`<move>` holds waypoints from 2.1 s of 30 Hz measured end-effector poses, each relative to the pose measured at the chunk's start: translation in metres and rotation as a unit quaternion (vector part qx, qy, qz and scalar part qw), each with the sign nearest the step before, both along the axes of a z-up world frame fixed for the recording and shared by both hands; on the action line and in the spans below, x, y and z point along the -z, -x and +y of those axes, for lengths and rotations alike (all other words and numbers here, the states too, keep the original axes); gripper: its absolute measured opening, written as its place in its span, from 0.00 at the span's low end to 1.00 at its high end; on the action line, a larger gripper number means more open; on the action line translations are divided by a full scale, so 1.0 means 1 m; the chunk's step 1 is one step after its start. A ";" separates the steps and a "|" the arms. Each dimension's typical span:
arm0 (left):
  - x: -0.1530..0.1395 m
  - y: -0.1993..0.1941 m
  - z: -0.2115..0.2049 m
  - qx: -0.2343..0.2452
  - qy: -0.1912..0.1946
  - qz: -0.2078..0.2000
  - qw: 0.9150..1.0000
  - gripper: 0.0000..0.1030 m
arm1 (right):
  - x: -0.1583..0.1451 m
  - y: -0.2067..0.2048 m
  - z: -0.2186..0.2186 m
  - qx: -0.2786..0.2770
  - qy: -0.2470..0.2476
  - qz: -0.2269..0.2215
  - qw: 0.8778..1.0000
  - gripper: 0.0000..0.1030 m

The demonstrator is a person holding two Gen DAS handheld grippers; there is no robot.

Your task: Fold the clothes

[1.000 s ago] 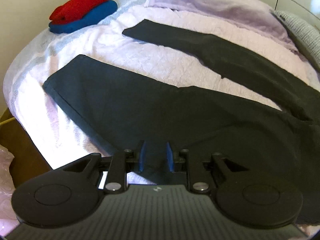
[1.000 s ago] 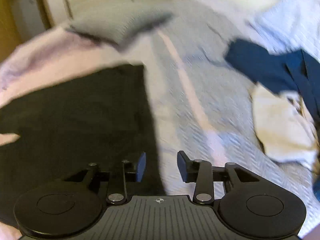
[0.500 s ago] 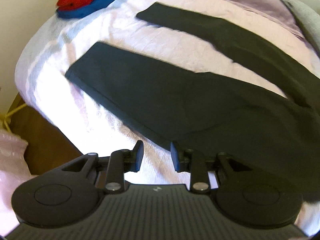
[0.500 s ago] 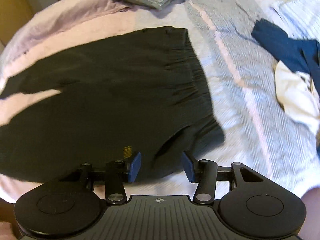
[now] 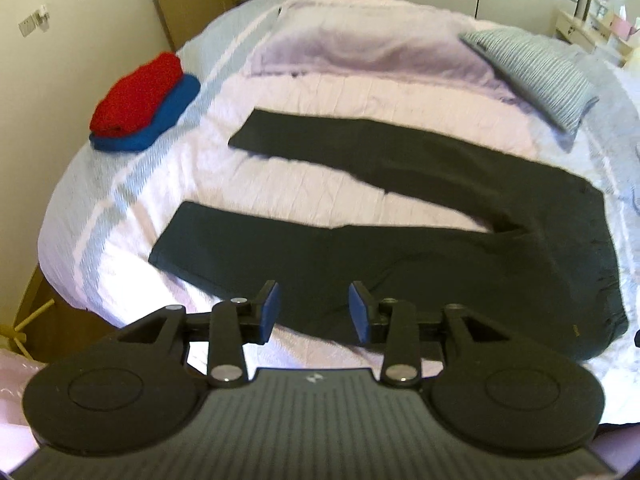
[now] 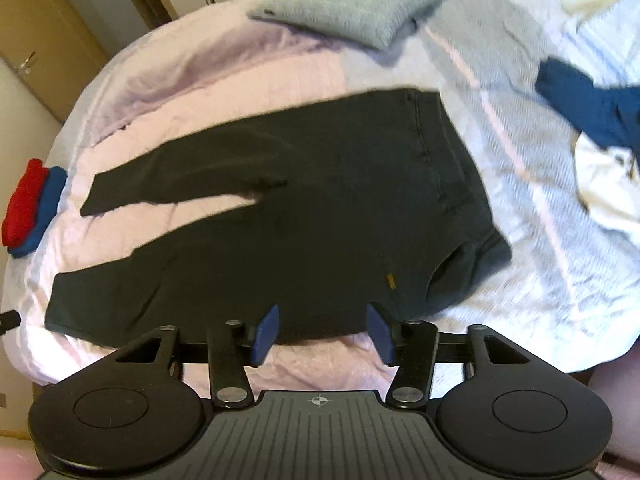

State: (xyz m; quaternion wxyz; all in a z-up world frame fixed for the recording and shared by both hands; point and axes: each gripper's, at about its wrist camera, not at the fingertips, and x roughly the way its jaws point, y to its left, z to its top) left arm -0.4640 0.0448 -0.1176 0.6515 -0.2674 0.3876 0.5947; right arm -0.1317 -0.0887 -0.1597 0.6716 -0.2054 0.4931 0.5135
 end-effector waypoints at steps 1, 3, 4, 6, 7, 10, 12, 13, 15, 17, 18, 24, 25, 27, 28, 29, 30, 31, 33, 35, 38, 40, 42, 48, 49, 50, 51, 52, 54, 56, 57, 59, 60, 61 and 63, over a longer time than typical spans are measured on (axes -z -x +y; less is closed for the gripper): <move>-0.005 -0.003 -0.004 0.001 -0.005 0.000 1.000 0.36 | -0.006 0.002 -0.001 -0.004 -0.005 -0.004 1.000 0.59; -0.013 -0.007 -0.013 0.003 -0.012 0.004 1.000 0.40 | -0.015 0.002 -0.010 -0.012 -0.006 -0.016 1.000 0.60; -0.015 -0.009 -0.018 0.002 -0.014 0.006 1.000 0.40 | -0.018 0.002 -0.014 -0.014 -0.005 -0.022 1.000 0.60; -0.018 -0.014 -0.032 0.000 -0.012 0.010 1.000 0.41 | -0.023 0.006 -0.026 -0.017 -0.001 -0.028 0.999 0.61; -0.020 -0.016 -0.039 -0.002 -0.012 0.012 1.000 0.41 | -0.025 0.007 -0.032 -0.019 0.001 -0.028 0.999 0.61; -0.023 -0.022 -0.061 -0.004 -0.011 0.015 1.000 0.41 | -0.027 0.003 -0.050 -0.026 0.006 -0.026 0.999 0.61; -0.023 -0.026 -0.078 -0.010 -0.013 0.015 1.000 0.41 | -0.027 0.000 -0.063 -0.029 0.009 -0.028 0.999 0.61; -0.024 -0.027 -0.086 -0.013 -0.015 0.014 1.000 0.41 | -0.027 -0.002 -0.070 -0.030 0.010 -0.029 0.999 0.61; -0.027 -0.028 -0.105 -0.018 -0.018 0.011 1.000 0.41 | -0.027 -0.003 -0.083 -0.032 0.012 -0.028 0.999 0.61; -0.029 -0.027 -0.121 -0.022 -0.021 0.008 0.999 0.42 | -0.028 -0.004 -0.094 -0.036 0.012 -0.028 0.999 0.61; -0.029 -0.027 -0.129 -0.025 -0.022 0.007 0.999 0.43 | -0.029 -0.004 -0.099 -0.039 0.012 -0.029 0.999 0.61; -0.027 -0.020 -0.171 -0.040 -0.019 0.003 0.999 0.44 | -0.029 -0.001 -0.121 -0.058 0.009 -0.028 0.998 0.61; -0.027 -0.019 -0.177 -0.043 -0.018 0.002 0.999 0.44 | -0.029 -0.001 -0.124 -0.060 0.008 -0.028 0.998 0.61; -0.026 -0.019 -0.186 -0.045 -0.017 0.002 0.999 0.44 | -0.029 -0.001 -0.128 -0.064 0.007 -0.027 0.998 0.61; -0.026 -0.019 -0.191 -0.046 -0.017 0.001 0.999 0.45 | -0.029 -0.001 -0.131 -0.066 0.006 -0.027 0.997 0.61; -0.025 -0.019 -0.196 -0.047 -0.016 0.001 0.999 0.45 | -0.030 -0.001 -0.133 -0.068 0.006 -0.027 0.997 0.61; -0.025 -0.020 -0.199 -0.046 -0.016 0.001 0.999 0.45 | -0.030 -0.001 -0.136 -0.070 0.005 -0.026 0.997 0.61; -0.025 -0.021 -0.201 -0.045 -0.016 0.002 0.999 0.45 | -0.030 -0.001 -0.138 -0.071 0.005 -0.026 0.997 0.61; -0.025 -0.023 -0.205 -0.041 -0.017 0.003 0.999 0.46 | -0.030 -0.001 -0.143 -0.075 0.003 -0.025 0.997 0.61; -0.025 -0.026 -0.209 -0.038 -0.017 0.004 0.999 0.46 | -0.030 -0.001 -0.148 -0.079 0.002 -0.024 0.997 0.61; -0.025 -0.029 -0.212 -0.032 -0.017 0.005 0.999 0.46 | -0.031 -0.002 -0.154 -0.084 -0.001 -0.023 0.996 0.61; -0.026 -0.031 -0.213 -0.031 -0.019 0.008 0.999 0.46 | -0.032 -0.004 -0.155 -0.084 -0.004 -0.021 0.996 0.61; -0.028 -0.032 -0.213 -0.030 -0.023 0.009 0.999 0.47 | -0.033 -0.005 -0.155 -0.084 -0.006 -0.020 0.996 0.61; -0.031 -0.039 -0.210 -0.021 -0.029 0.011 0.999 0.51 | -0.036 -0.006 -0.154 -0.083 -0.013 -0.018 0.996 0.61; -0.032 -0.041 -0.210 -0.019 -0.029 0.011 0.999 0.51 | -0.036 -0.007 -0.154 -0.083 -0.013 -0.018 0.996 0.61; -0.032 -0.042 -0.209 -0.018 -0.029 0.011 0.999 0.51 | -0.036 -0.007 -0.153 -0.082 -0.013 -0.018 0.996 0.61; -0.032 -0.043 -0.208 -0.017 -0.029 0.011 0.999 0.51 | -0.036 -0.007 -0.153 -0.082 -0.014 -0.017 0.996 0.61; -0.032 -0.044 -0.208 -0.017 -0.029 0.011 0.999 0.51 | -0.036 -0.007 -0.153 -0.082 -0.015 -0.017 0.996 0.61; -0.030 -0.045 -0.207 -0.018 -0.028 0.011 0.999 0.51 | -0.035 -0.008 -0.152 -0.082 -0.015 -0.016 0.996 0.61; -0.029 -0.046 -0.207 -0.018 -0.026 0.009 0.999 0.51 | -0.034 -0.008 -0.150 -0.083 -0.013 -0.015 0.996 0.61; -0.028 -0.046 -0.207 -0.018 -0.025 0.009 0.999 0.51 | -0.033 -0.008 -0.149 -0.083 -0.011 -0.015 0.996 0.61; -0.025 -0.046 -0.206 -0.020 -0.021 0.009 1.000 0.52 | -0.032 -0.007 -0.146 -0.085 -0.008 -0.016 0.996 0.61; -0.024 -0.045 -0.204 -0.021 -0.018 0.009 1.000 0.52 | -0.032 -0.005 -0.144 -0.087 -0.007 -0.018 0.996 0.61; -0.022 -0.044 -0.203 -0.022 -0.015 0.009 1.000 0.52 | -0.033 -0.003 -0.142 -0.089 -0.006 -0.021 0.996 0.61; -0.019 -0.043 -0.196 -0.023 -0.012 0.011 1.000 0.52 | -0.033 -0.001 -0.135 -0.090 -0.007 -0.025 0.996 0.61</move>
